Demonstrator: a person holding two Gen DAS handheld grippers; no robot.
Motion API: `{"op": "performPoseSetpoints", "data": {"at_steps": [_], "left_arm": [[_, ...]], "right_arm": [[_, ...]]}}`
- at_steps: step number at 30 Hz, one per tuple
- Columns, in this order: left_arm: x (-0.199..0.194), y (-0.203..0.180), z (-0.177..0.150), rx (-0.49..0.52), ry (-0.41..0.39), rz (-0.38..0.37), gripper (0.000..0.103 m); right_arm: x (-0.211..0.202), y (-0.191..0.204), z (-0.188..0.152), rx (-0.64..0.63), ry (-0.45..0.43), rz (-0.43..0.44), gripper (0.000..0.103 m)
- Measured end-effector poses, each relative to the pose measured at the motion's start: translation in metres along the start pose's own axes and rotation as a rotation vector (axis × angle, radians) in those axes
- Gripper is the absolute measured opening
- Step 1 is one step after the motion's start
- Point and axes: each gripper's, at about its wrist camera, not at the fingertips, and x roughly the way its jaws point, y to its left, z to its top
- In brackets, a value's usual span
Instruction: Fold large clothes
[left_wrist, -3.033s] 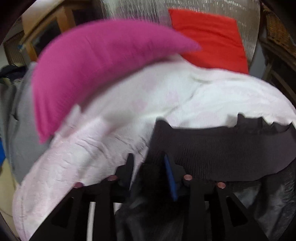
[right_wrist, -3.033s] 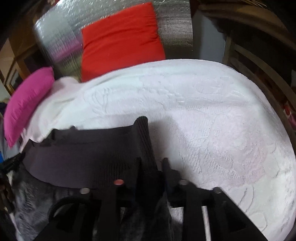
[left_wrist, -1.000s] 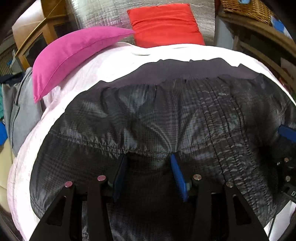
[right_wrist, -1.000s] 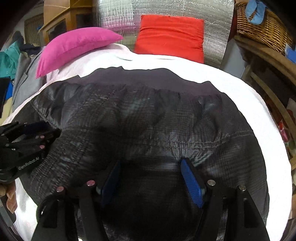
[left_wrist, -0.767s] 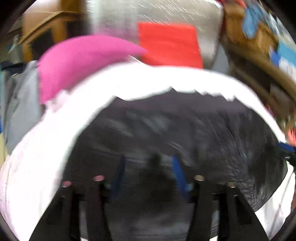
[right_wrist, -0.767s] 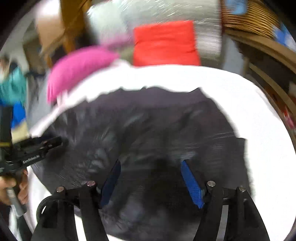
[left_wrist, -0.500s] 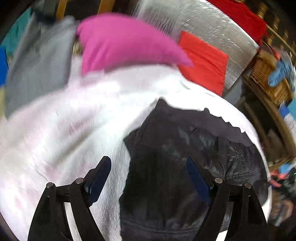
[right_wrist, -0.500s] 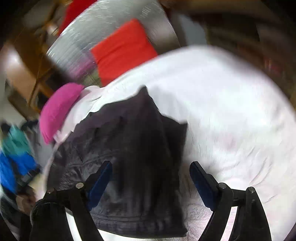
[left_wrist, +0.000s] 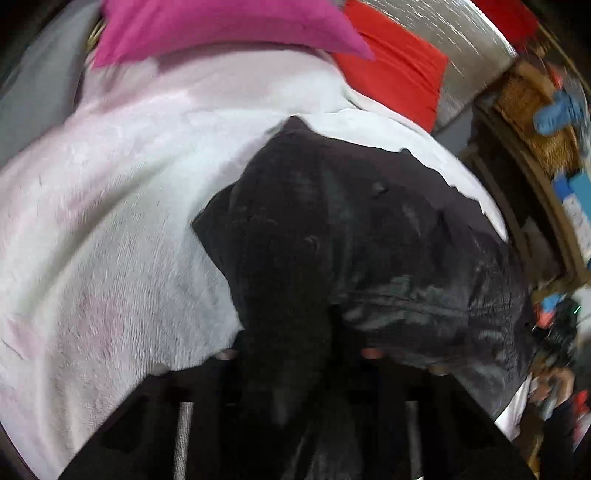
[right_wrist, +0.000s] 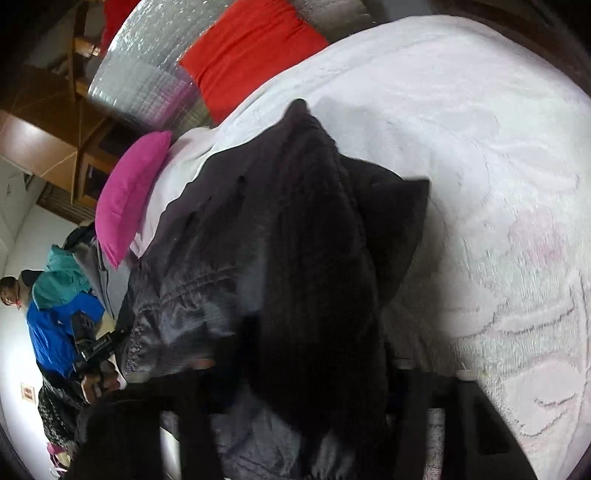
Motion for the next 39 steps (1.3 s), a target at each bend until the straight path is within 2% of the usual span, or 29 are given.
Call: {"op": "performPoseSetpoints", "data": {"at_steps": [2,5,8,11,14,16,18,19,20,21,22,23,26,27,30,33,36,37,38,39], "left_arm": [[-0.008,-0.013,0.006,0.031,-0.007,0.047,0.019],[-0.03,-0.026,0.014,0.042,-0.045,0.061,0.017],[-0.074,-0.046,0.008,0.074,-0.127,0.059,0.017],[-0.12,-0.065,-0.019,0.129,-0.209,0.067,0.017],[-0.145,-0.065,-0.063,0.133,-0.256,0.069,0.017],[-0.134,-0.06,-0.09,0.118,-0.234,0.068,0.018],[-0.106,-0.051,-0.11,0.097,-0.187,0.073,0.021],[-0.082,-0.043,-0.121,0.071,-0.123,0.107,0.025],[-0.064,-0.034,-0.128,0.048,-0.075,0.132,0.031],[-0.059,-0.028,-0.133,0.03,-0.08,0.133,0.042],[-0.064,-0.024,-0.135,0.014,-0.106,0.111,0.043],[-0.07,-0.021,-0.134,-0.002,-0.109,0.093,0.043],[-0.093,-0.02,-0.122,0.015,-0.122,0.092,0.046],[-0.102,-0.019,-0.118,0.029,-0.142,0.101,0.05],[-0.114,-0.018,-0.102,0.036,-0.221,0.101,0.061],[-0.088,-0.027,-0.081,0.055,-0.179,0.069,0.062],[-0.052,-0.034,-0.066,0.042,-0.111,0.067,0.062],[-0.041,-0.034,-0.06,0.044,-0.107,0.077,0.062],[-0.034,-0.036,-0.057,0.052,-0.103,0.097,0.06],[-0.033,-0.037,-0.056,0.065,-0.099,0.116,0.035]], "right_arm": [[-0.013,0.015,0.007,-0.043,0.01,-0.026,0.024],[-0.046,0.044,0.018,-0.116,-0.022,-0.034,0.021],[-0.079,0.076,0.022,-0.19,-0.071,-0.031,0.019],[-0.114,0.091,0.006,-0.242,-0.115,-0.027,0.019],[-0.132,0.082,-0.029,-0.263,-0.129,-0.032,0.019],[-0.124,0.057,-0.056,-0.223,-0.102,-0.032,0.019],[-0.097,0.021,-0.083,-0.156,-0.054,-0.047,0.022],[-0.079,0.001,-0.096,-0.115,-0.007,-0.081,0.03],[-0.068,-0.011,-0.101,-0.085,0.01,-0.097,0.048],[-0.066,-0.019,-0.106,-0.058,-0.002,-0.101,0.058],[-0.07,-0.022,-0.109,-0.041,-0.028,-0.101,0.063],[-0.077,-0.02,-0.109,-0.05,-0.036,-0.109,0.063],[-0.102,-0.006,-0.097,-0.141,-0.081,-0.188,0.065],[-0.112,-0.002,-0.09,-0.155,-0.106,-0.198,0.066],[-0.122,0.009,-0.064,-0.17,-0.161,-0.174,0.07],[-0.095,0.012,-0.037,-0.173,-0.13,-0.14,0.071],[-0.054,0.005,-0.012,-0.153,-0.076,-0.166,0.07],[-0.043,0.004,-0.006,-0.142,-0.057,-0.159,0.069],[-0.028,0.01,-0.007,-0.142,-0.04,-0.143,0.046],[-0.022,0.014,-0.006,-0.155,-0.02,-0.143,0.022]]}}
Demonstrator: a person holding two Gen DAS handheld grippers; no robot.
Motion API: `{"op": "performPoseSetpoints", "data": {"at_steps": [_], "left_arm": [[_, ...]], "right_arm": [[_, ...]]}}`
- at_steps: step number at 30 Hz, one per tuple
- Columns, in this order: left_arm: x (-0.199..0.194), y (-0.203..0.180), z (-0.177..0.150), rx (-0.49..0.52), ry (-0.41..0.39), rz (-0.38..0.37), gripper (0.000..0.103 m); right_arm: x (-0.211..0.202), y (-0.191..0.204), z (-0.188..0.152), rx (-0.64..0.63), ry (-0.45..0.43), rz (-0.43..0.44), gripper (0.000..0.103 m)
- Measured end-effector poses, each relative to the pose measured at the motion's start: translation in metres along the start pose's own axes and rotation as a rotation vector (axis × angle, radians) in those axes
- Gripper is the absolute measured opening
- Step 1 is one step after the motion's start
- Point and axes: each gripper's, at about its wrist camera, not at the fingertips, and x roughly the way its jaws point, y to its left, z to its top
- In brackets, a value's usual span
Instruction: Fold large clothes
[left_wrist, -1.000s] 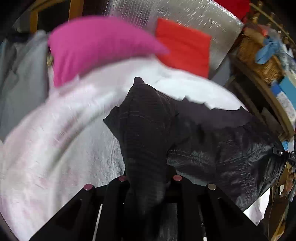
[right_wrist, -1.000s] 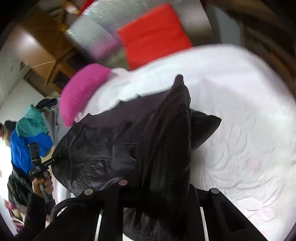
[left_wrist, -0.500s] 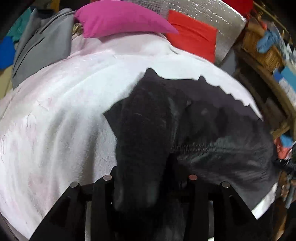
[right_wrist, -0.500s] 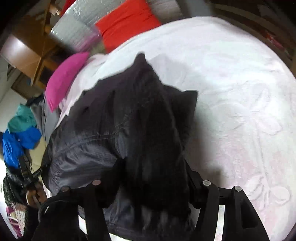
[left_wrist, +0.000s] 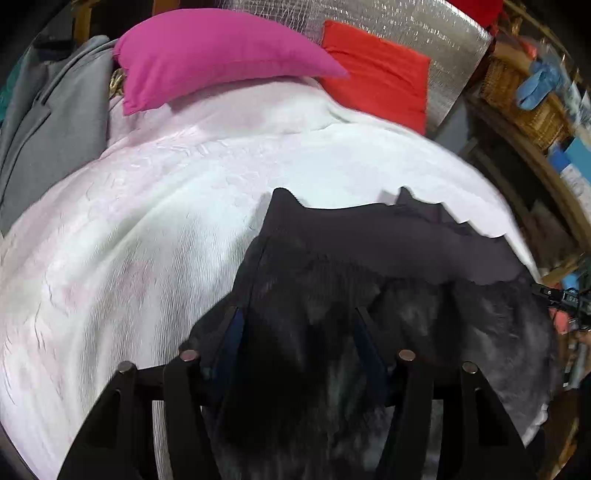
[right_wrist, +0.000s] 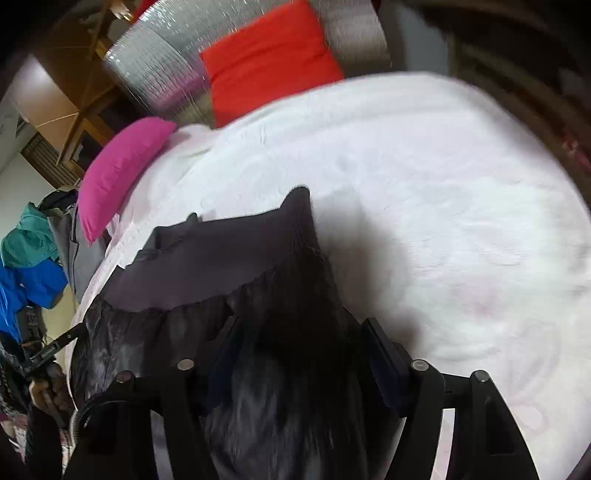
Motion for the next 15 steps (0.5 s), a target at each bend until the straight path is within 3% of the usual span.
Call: {"op": "performPoseSetpoints", "data": {"at_steps": [1,3,5,9,12,15], "left_arm": [[0.008,-0.003,0.002,0.018,0.025,0.031,0.02],[0.006,-0.004,0.003,0.027,0.013,0.041,0.018],[0.01,-0.007,0.003,0.05,0.002,0.059,0.017],[0.025,-0.011,0.003,0.064,0.034,0.097,0.022],[0.013,-0.017,0.004,0.073,0.018,0.143,0.025],[-0.02,-0.022,-0.002,0.091,-0.061,0.186,0.033]], "right_arm": [[-0.001,0.007,0.0,-0.032,0.003,-0.022,0.01],[-0.019,0.027,-0.001,-0.126,-0.056,-0.099,0.007],[-0.034,0.025,0.002,-0.13,-0.113,-0.144,0.007],[0.005,0.003,-0.005,-0.077,-0.022,-0.208,0.007],[0.007,-0.001,-0.011,0.014,-0.044,-0.183,0.014],[-0.023,0.012,-0.021,-0.014,-0.094,-0.242,0.038]]}}
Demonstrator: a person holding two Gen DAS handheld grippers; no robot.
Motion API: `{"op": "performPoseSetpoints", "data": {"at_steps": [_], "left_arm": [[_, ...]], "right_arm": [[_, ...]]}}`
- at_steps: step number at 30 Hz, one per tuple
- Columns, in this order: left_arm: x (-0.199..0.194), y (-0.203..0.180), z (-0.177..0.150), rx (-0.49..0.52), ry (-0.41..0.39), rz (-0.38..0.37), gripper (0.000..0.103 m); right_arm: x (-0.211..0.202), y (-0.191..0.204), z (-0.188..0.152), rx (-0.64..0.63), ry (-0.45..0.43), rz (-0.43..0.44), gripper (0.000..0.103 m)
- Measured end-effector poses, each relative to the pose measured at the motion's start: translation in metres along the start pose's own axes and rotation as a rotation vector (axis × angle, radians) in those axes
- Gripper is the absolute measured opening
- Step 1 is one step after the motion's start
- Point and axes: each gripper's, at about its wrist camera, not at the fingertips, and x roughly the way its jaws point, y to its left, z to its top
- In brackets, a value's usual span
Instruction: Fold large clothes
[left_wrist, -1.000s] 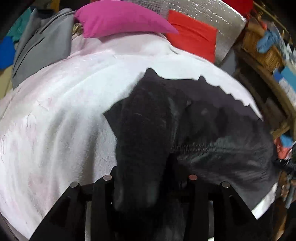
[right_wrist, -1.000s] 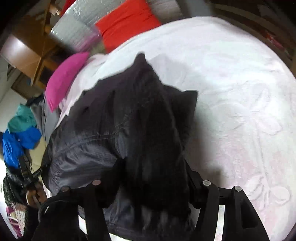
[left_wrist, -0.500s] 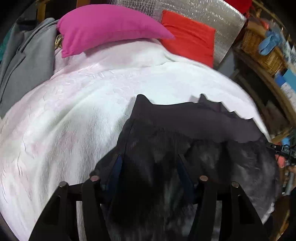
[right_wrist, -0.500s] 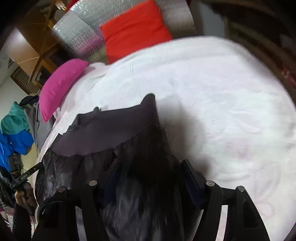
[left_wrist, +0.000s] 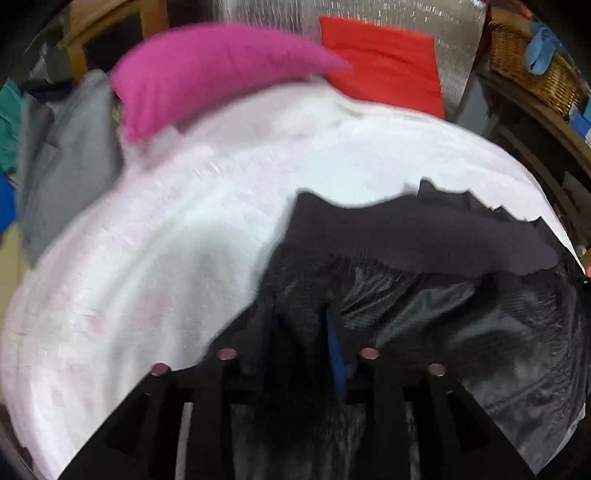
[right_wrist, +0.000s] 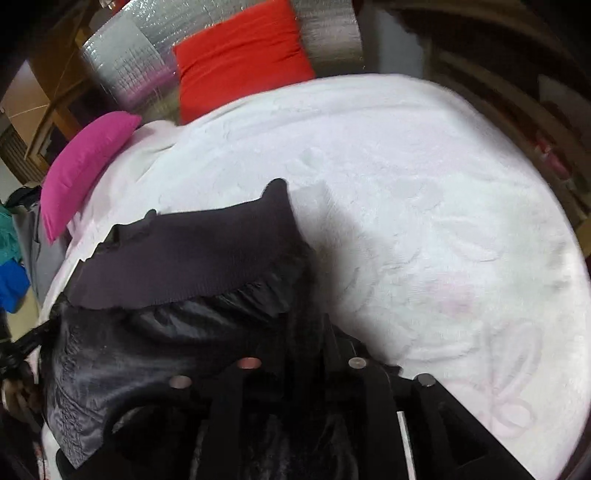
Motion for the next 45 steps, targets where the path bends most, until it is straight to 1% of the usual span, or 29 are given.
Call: {"op": "performPoseSetpoints", "data": {"at_steps": [2,3,4,5,8,10,12,14,15,16,17,18,20,23,26,27,28,29,30,31,34,36,38,39,40,41,43,45], "left_arm": [[-0.028,0.0,-0.006,-0.004,-0.066,0.028,0.037],[-0.041,-0.002,-0.011,-0.017,-0.1,0.033,0.045],[-0.052,-0.006,-0.017,-0.031,-0.121,0.04,0.055],[-0.06,-0.01,-0.023,-0.04,-0.136,0.039,0.058],[-0.075,-0.032,-0.049,-0.062,-0.159,0.023,0.059],[-0.075,-0.046,-0.064,-0.067,-0.136,0.013,0.059],[-0.07,-0.059,-0.08,-0.077,-0.105,0.005,0.059],[-0.063,-0.07,-0.092,-0.062,-0.078,0.013,0.059],[-0.058,-0.075,-0.096,-0.047,-0.066,0.03,0.059],[-0.054,-0.077,-0.1,-0.041,-0.052,0.038,0.059],[-0.049,-0.079,-0.103,-0.042,-0.039,0.042,0.059],[-0.047,-0.08,-0.105,-0.034,-0.043,0.049,0.06],[-0.047,-0.08,-0.106,-0.033,-0.048,0.055,0.06],[-0.051,-0.08,-0.104,-0.041,-0.034,0.056,0.06],[-0.064,-0.078,-0.107,-0.062,-0.045,0.029,0.06],[-0.066,-0.079,-0.109,-0.06,-0.048,0.033,0.06],[-0.068,-0.08,-0.111,-0.059,-0.049,0.034,0.06],[-0.07,-0.081,-0.113,-0.058,-0.049,0.032,0.06],[-0.072,-0.083,-0.115,-0.06,-0.046,0.032,0.06],[-0.073,-0.083,-0.116,-0.061,-0.043,0.031,0.06],[-0.086,-0.083,-0.118,-0.062,-0.044,0.015,0.06],[-0.101,-0.085,-0.121,-0.069,-0.064,0.012,0.06],[-0.12,-0.089,-0.126,-0.07,-0.092,0.005,0.062],[-0.13,-0.091,-0.13,-0.068,-0.112,0.0,0.066],[-0.139,-0.094,-0.133,-0.064,-0.127,0.0,0.071],[-0.151,-0.098,-0.138,-0.052,-0.148,0.002,0.074],[-0.173,-0.104,-0.15,-0.036,-0.194,0.007,0.083],[-0.189,-0.107,-0.161,-0.038,-0.21,0.011,0.089]], "right_arm": [[-0.031,0.011,-0.006,-0.029,-0.088,-0.067,0.066],[-0.049,0.017,-0.012,-0.042,-0.134,-0.084,0.068],[-0.062,0.026,-0.018,-0.061,-0.174,-0.079,0.068],[-0.073,0.036,-0.027,-0.073,-0.204,-0.055,0.068],[-0.086,0.067,-0.058,-0.102,-0.25,-0.004,0.068],[-0.087,0.078,-0.08,-0.123,-0.263,-0.014,0.068],[-0.076,0.088,-0.095,-0.141,-0.244,-0.044,0.068],[-0.061,0.084,-0.107,-0.147,-0.207,-0.081,0.068],[-0.048,0.084,-0.108,-0.15,-0.179,-0.107,0.068],[-0.034,0.08,-0.11,-0.154,-0.128,-0.11,0.069],[-0.032,0.076,-0.111,-0.144,-0.127,-0.098,0.069],[-0.032,0.074,-0.111,-0.136,-0.141,-0.096,0.069],[-0.032,0.074,-0.109,-0.134,-0.127,-0.102,0.07],[-0.044,0.075,-0.106,-0.109,-0.126,-0.099,0.071],[-0.066,0.077,-0.112,-0.094,-0.191,-0.068,0.071],[-0.07,0.078,-0.116,-0.093,-0.206,-0.069,0.073],[-0.07,0.077,-0.121,-0.094,-0.21,-0.076,0.078],[-0.069,0.079,-0.128,-0.096,-0.195,-0.082,0.08],[-0.059,0.076,-0.131,-0.1,-0.158,-0.085,0.08],[-0.052,0.076,-0.132,-0.106,-0.141,-0.078,0.08],[-0.073,0.077,-0.13,-0.076,-0.157,-0.077,0.08],[-0.096,0.084,-0.13,-0.076,-0.211,-0.057,0.08],[-0.123,0.095,-0.135,-0.089,-0.261,-0.042,0.08],[-0.137,0.101,-0.141,-0.087,-0.276,-0.023,0.082],[-0.147,0.107,-0.15,-0.086,-0.281,-0.004,0.088],[-0.155,0.112,-0.159,-0.089,-0.284,0.006,0.09],[-0.167,0.12,-0.181,-0.091,-0.297,0.018,0.091],[-0.174,0.126,-0.204,-0.076,-0.282,0.019,0.094]]}}
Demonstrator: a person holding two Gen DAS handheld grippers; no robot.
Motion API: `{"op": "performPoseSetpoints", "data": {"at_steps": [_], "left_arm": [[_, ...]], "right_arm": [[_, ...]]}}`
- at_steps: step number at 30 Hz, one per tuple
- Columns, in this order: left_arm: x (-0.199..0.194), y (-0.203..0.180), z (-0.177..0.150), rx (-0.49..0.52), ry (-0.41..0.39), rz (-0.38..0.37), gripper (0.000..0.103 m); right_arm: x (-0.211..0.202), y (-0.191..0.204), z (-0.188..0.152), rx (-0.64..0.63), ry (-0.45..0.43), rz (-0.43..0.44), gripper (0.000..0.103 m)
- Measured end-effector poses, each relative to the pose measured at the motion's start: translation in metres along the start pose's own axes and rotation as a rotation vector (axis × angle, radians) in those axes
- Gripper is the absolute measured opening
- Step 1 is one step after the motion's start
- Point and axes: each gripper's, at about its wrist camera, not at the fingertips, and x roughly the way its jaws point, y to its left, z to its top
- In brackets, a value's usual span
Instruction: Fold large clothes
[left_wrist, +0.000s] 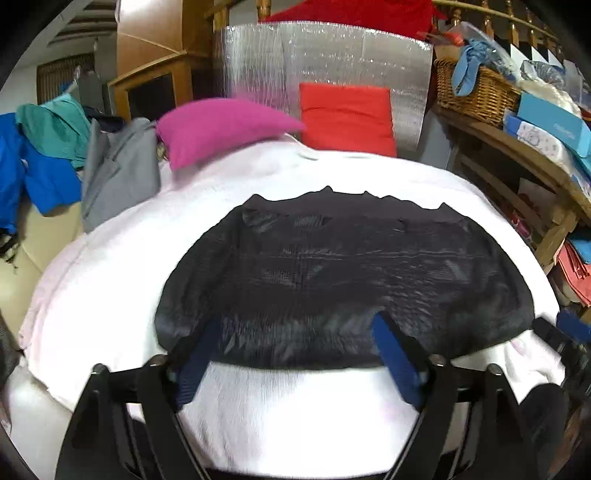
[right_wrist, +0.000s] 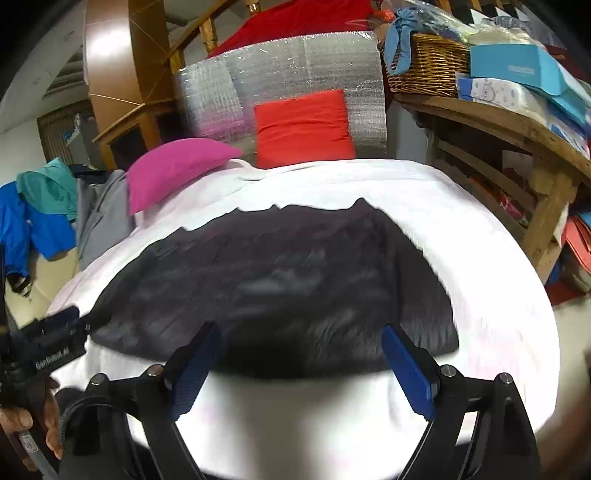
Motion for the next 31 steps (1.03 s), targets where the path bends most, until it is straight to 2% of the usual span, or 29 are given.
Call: {"op": "performPoseSetpoints", "data": {"at_steps": [4,7,13,31], "left_arm": [[-0.019,-0.001,-0.01,-0.015,0.001,-0.027,0.089],[-0.027,-0.002,-0.014,-0.026,-0.001,-0.037,0.089],[-0.03,-0.005,-0.014,-0.004,-0.011,-0.024,0.089],[-0.032,-0.012,-0.016,0.018,-0.002,-0.056,0.089]], "right_arm": [[-0.014,0.008,-0.026,0.008,0.001,-0.017,0.096],[-0.021,0.014,-0.032,-0.025,-0.008,-0.041,0.096],[-0.023,0.021,-0.032,-0.057,-0.017,-0.055,0.098],[-0.022,0.028,-0.024,-0.085,-0.032,-0.074,0.099]]}}
